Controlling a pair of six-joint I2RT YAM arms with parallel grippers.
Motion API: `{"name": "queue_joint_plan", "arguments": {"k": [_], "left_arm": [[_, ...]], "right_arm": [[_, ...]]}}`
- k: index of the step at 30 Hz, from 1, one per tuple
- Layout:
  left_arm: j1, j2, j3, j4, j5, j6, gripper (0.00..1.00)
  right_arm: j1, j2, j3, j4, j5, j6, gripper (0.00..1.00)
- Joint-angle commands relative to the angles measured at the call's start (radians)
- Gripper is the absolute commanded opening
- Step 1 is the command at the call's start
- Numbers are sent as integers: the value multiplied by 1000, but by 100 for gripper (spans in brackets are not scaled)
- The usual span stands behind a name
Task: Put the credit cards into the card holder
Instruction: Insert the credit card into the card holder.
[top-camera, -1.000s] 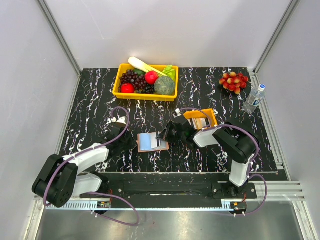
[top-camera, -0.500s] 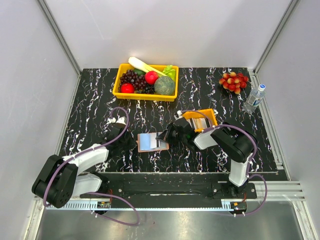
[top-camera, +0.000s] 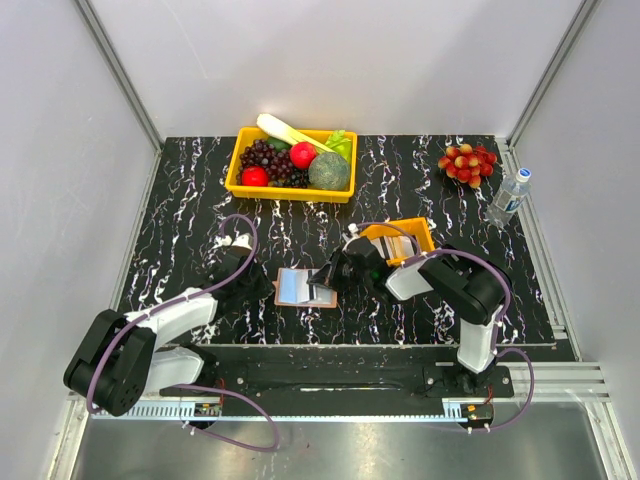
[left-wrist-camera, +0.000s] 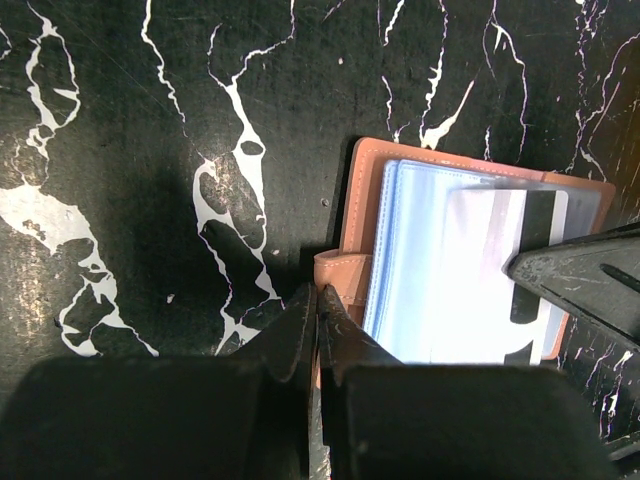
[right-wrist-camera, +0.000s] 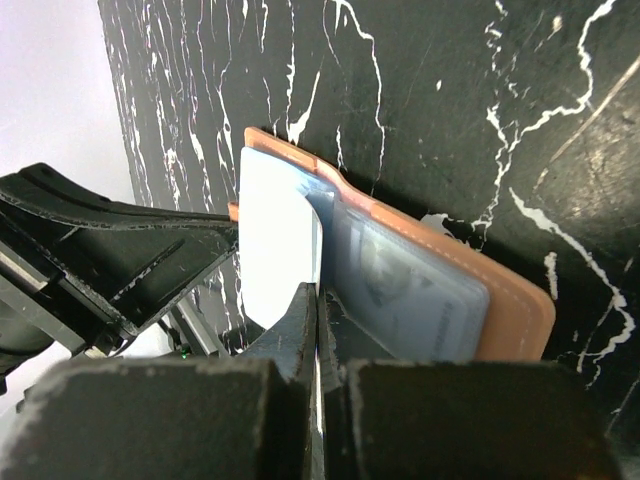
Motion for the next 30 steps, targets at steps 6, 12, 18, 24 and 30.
{"name": "queue_joint_plan", "arguments": {"k": [6, 12, 18, 24, 30], "left_arm": [[-5, 6, -17, 10, 38, -14, 0], [-6, -22, -50, 47, 56, -49, 0], [-6, -43, -112, 122, 87, -129, 0], [-8, -86, -142, 122, 70, -152, 0], [-8, -143, -144, 70, 36, -146, 0]], "right_arm": [[32, 28, -6, -91, -29, 30, 0], [46, 50, 8, -40, 57, 106, 0], [92, 51, 22, -16, 109, 165, 1], [129, 56, 53, -54, 163, 173, 10], [126, -45, 4, -114, 235, 116, 25]]}}
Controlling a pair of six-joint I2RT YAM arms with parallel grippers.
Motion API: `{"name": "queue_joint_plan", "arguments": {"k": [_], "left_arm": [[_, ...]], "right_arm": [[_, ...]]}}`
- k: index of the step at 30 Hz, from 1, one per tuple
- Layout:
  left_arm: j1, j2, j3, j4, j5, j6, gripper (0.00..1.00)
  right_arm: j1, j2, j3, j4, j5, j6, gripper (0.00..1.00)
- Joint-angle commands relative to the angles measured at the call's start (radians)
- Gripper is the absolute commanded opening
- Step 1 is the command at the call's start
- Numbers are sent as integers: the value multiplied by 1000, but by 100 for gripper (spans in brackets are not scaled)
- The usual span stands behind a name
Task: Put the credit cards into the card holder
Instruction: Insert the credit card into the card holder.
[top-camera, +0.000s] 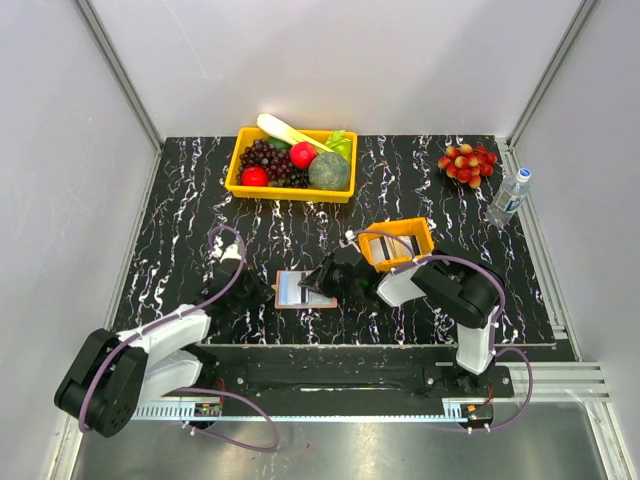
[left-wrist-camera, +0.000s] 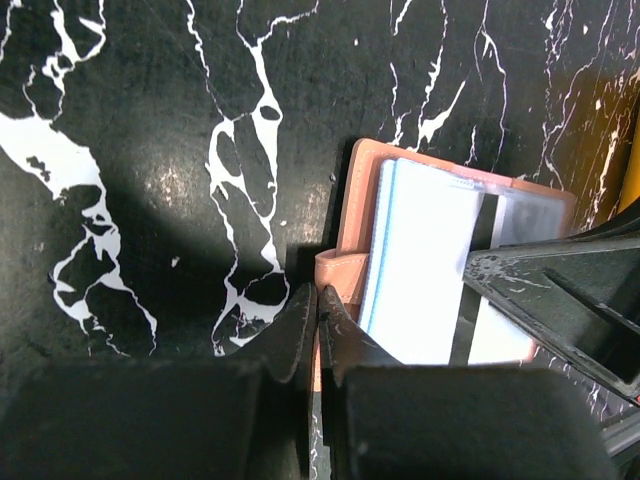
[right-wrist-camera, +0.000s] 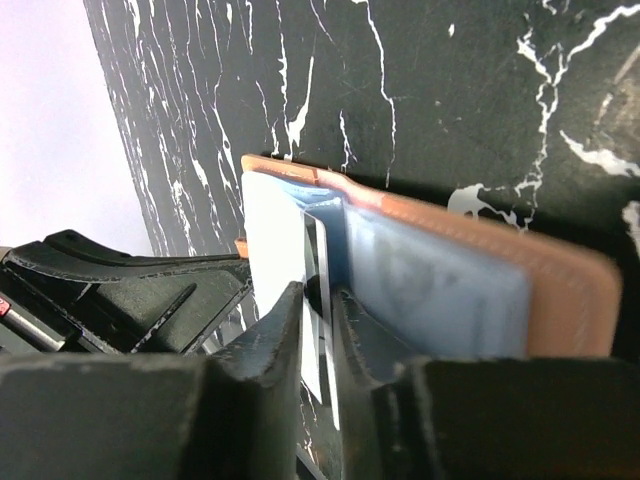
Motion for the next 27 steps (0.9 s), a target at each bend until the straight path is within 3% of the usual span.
{"name": "queue_joint_plan", "arguments": {"k": [1, 6, 27], "left_arm": [[-12, -38, -11, -52, 28, -12, 0], [-12, -54, -2, -83, 8, 1, 0], [-12, -78, -11, -54, 50, 10, 0]], "right_arm": [[27, -95, -25, -124, 88, -74, 29], [27, -177, -9, -244, 108, -141, 42], [55, -40, 181, -299, -44, -228, 42]]}}
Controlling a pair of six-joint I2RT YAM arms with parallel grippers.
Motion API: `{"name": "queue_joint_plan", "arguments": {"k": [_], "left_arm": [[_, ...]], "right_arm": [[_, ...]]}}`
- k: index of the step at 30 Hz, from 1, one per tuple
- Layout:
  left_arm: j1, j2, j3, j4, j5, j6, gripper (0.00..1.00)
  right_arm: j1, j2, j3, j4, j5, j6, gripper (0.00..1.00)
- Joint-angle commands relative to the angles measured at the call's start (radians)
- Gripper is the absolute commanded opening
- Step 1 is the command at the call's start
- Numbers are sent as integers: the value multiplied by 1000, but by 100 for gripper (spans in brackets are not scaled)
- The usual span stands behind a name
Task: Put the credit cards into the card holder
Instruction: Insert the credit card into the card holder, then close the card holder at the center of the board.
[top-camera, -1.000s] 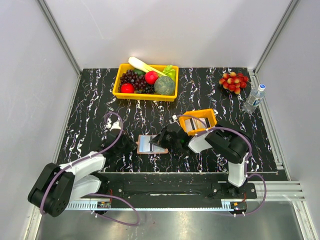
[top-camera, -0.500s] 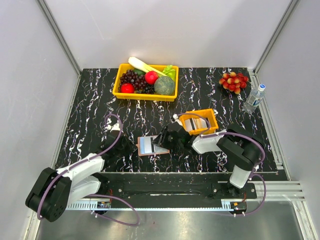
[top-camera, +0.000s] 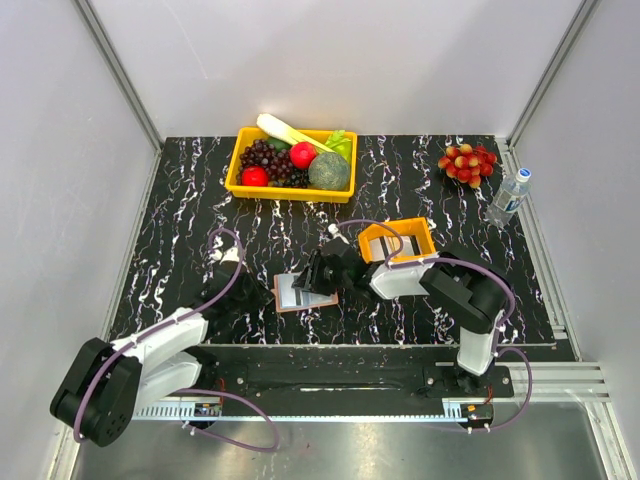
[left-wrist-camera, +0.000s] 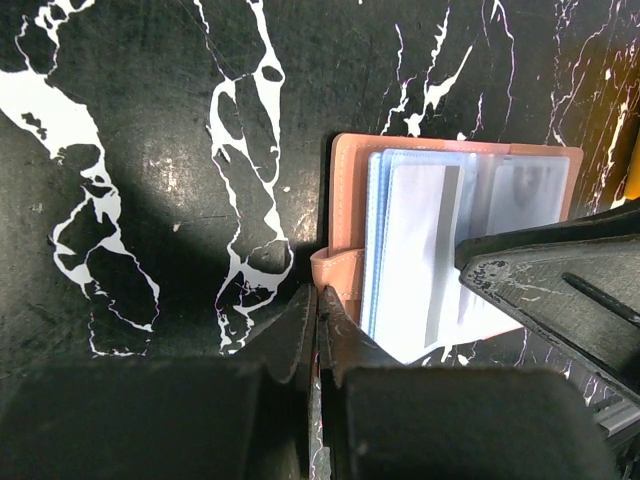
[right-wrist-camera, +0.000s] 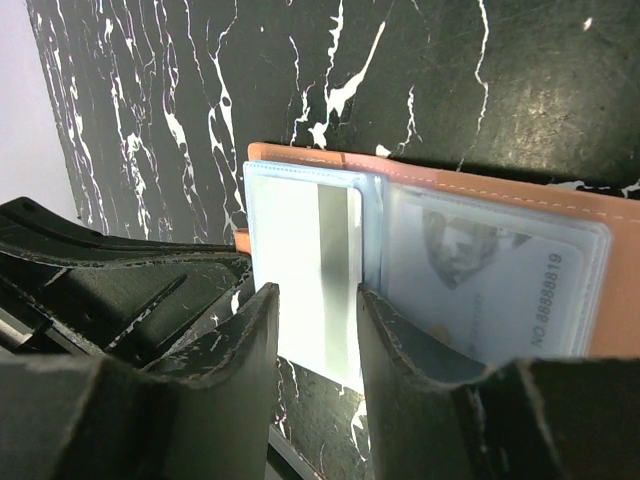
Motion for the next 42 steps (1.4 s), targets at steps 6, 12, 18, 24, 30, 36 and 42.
{"name": "queue_joint_plan", "arguments": {"k": [6, 12, 18, 24, 30, 36, 42], "left_arm": [[-4, -11, 12, 8, 23, 24, 0], [-3, -36, 42, -37, -2, 53, 0], [-1, -85, 47, -45, 7, 70, 0], [-1, -94, 62, -29, 44, 93, 0], [-1, -146, 50, 23, 105, 105, 0], [-1, -186, 49, 81, 191, 108, 0], [-1, -185, 52, 115, 233, 87, 0]], "right_arm": [[20, 2, 43, 9, -50, -72, 42], [19, -161, 43, -156, 108, -196, 43], [-22, -255, 54, -391, 265, -269, 45], [-52, -237, 20, -408, 190, -255, 46], [-15, -200, 52, -279, 53, -266, 45], [34, -151, 124, -307, 91, -266, 45], [89, -153, 191, -342, 171, -316, 47]]}}
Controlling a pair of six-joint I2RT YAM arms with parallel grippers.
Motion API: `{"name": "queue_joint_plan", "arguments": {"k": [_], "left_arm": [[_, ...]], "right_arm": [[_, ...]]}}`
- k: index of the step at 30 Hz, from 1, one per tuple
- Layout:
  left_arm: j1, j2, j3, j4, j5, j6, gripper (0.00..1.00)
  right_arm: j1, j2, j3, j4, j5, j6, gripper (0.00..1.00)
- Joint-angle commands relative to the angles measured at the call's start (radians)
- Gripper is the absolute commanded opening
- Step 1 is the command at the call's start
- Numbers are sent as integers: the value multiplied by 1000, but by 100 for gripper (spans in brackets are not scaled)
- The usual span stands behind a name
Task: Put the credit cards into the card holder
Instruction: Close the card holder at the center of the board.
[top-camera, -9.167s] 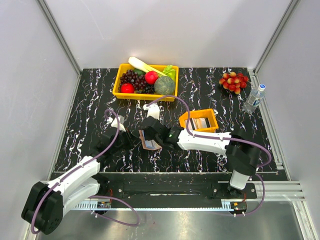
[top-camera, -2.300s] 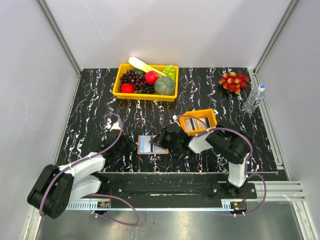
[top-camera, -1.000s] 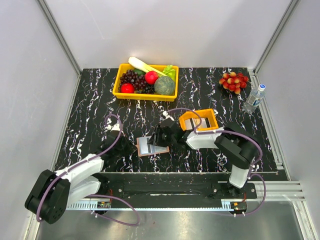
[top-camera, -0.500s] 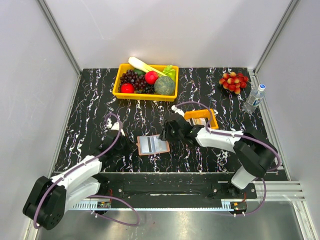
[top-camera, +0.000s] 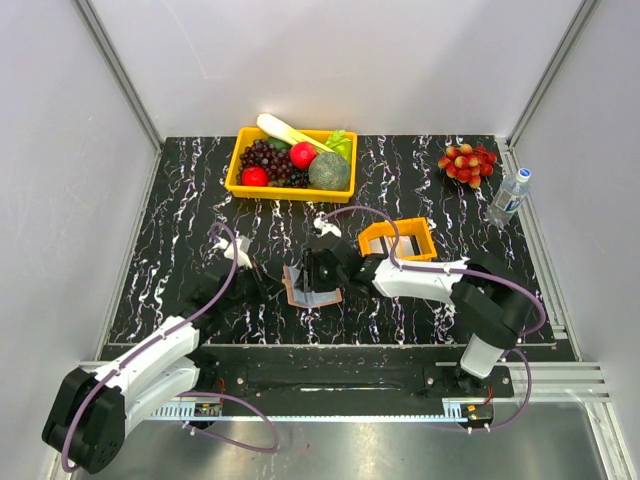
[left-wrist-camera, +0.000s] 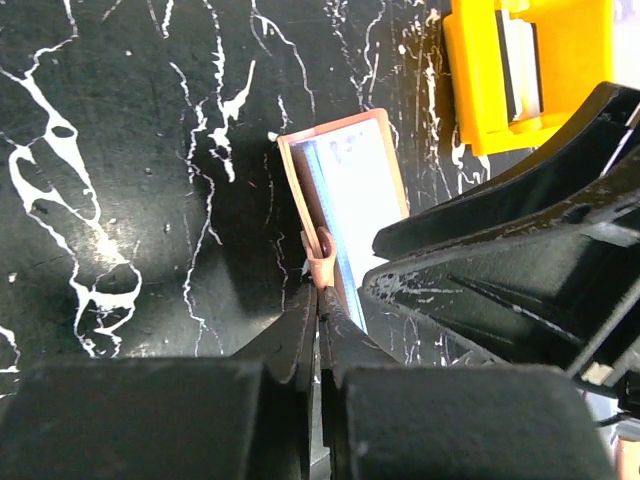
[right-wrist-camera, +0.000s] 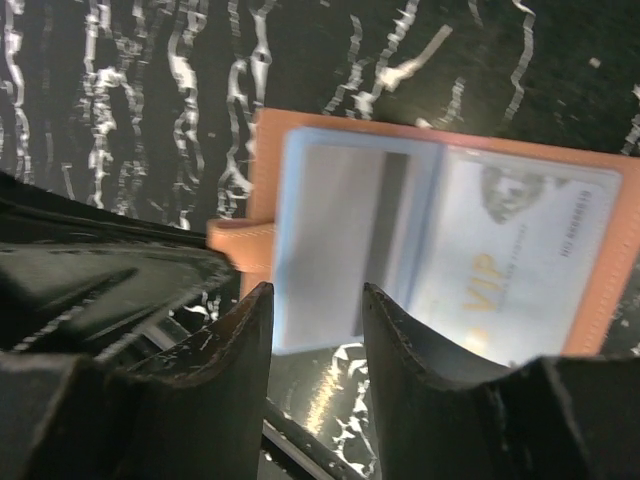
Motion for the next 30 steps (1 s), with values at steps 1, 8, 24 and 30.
{"name": "queue_joint_plan", "arguments": {"k": [1, 8, 24, 30], "left_arm": [[-1, -8, 34, 93, 64, -5, 0], [-2, 8, 35, 119, 80, -29, 0], [-1, -17, 6, 145, 56, -51, 0], [-1, -31, -34, 237, 83, -86, 7]], "right_arm": [[41, -10, 88, 5, 75, -54, 47], [77, 47, 157, -151, 193, -79, 47], [104, 53, 148, -188, 265, -82, 33], [105, 66, 173, -205, 275, -92, 25]]}}
